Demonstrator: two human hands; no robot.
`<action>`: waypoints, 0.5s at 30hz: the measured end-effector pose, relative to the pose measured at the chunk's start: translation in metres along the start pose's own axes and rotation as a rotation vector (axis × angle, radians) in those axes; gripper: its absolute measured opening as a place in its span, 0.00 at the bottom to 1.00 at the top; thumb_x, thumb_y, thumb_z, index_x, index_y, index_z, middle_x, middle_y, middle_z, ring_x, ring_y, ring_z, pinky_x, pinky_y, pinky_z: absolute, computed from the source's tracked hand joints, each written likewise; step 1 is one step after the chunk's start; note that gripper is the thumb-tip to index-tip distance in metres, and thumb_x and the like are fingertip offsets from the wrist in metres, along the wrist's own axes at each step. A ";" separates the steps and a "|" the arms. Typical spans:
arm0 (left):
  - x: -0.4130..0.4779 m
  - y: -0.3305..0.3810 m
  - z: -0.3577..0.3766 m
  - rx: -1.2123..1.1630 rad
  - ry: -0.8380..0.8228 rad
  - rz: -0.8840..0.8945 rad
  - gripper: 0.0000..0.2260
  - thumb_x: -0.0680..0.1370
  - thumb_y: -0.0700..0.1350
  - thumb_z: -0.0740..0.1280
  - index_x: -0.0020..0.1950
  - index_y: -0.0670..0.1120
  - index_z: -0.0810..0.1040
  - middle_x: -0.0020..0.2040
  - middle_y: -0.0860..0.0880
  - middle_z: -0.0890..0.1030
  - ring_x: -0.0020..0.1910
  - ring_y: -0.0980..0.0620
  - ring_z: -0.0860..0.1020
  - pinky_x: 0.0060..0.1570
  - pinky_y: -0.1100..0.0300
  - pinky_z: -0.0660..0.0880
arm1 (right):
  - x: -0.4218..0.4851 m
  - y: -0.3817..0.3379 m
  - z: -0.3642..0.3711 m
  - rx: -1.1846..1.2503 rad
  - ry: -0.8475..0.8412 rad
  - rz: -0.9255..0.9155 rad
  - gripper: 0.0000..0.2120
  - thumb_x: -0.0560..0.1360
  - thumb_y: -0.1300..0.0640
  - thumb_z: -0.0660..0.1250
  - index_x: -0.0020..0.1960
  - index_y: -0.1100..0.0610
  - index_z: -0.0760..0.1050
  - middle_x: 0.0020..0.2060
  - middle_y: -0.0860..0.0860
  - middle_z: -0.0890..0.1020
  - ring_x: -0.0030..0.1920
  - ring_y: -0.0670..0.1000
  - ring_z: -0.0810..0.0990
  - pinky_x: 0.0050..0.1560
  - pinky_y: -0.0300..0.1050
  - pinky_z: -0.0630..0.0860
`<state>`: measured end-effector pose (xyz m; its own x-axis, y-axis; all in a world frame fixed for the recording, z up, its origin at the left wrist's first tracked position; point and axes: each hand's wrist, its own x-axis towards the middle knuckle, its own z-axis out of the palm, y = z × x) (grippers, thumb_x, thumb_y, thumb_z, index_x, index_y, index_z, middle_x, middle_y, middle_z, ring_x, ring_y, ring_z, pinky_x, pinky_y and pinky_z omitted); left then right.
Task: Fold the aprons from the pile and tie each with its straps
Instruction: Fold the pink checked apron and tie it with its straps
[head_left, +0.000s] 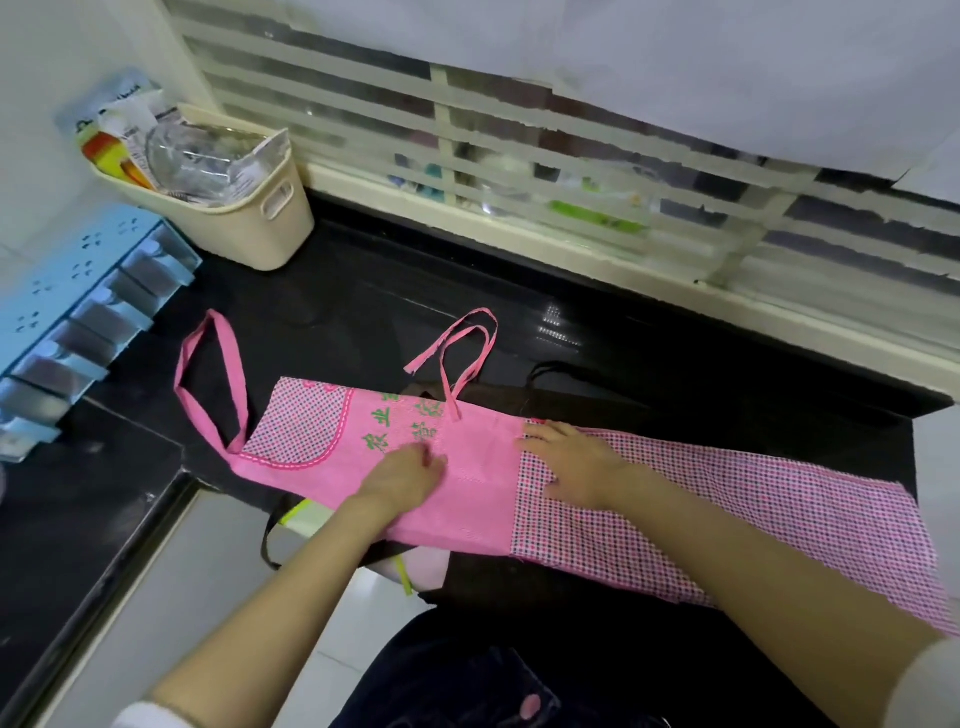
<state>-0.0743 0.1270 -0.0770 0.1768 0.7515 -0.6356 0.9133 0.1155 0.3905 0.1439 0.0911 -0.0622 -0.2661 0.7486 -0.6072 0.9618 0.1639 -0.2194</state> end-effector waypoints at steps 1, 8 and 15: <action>-0.002 -0.001 0.003 -0.052 -0.013 0.032 0.17 0.82 0.50 0.57 0.62 0.39 0.73 0.58 0.42 0.77 0.57 0.44 0.75 0.56 0.57 0.69 | 0.000 0.000 0.002 0.007 0.011 0.009 0.34 0.77 0.57 0.63 0.77 0.49 0.49 0.77 0.46 0.48 0.77 0.52 0.47 0.74 0.51 0.54; -0.013 -0.019 0.022 0.072 0.299 0.137 0.16 0.83 0.48 0.54 0.69 0.46 0.68 0.56 0.42 0.79 0.55 0.41 0.77 0.49 0.52 0.72 | -0.008 -0.004 0.021 0.148 0.153 0.023 0.29 0.80 0.56 0.58 0.77 0.51 0.50 0.77 0.48 0.43 0.77 0.49 0.42 0.73 0.43 0.44; -0.012 -0.037 0.020 0.334 0.381 0.088 0.13 0.83 0.49 0.52 0.63 0.45 0.66 0.51 0.45 0.79 0.47 0.44 0.78 0.39 0.55 0.68 | -0.008 -0.003 0.023 0.143 0.227 0.065 0.27 0.80 0.56 0.58 0.77 0.52 0.52 0.76 0.49 0.54 0.76 0.49 0.51 0.74 0.43 0.47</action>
<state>-0.1029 0.1004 -0.0971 0.1692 0.9395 -0.2980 0.9793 -0.1262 0.1580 0.1420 0.0698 -0.0749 -0.1674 0.8821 -0.4404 0.9532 0.0308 -0.3006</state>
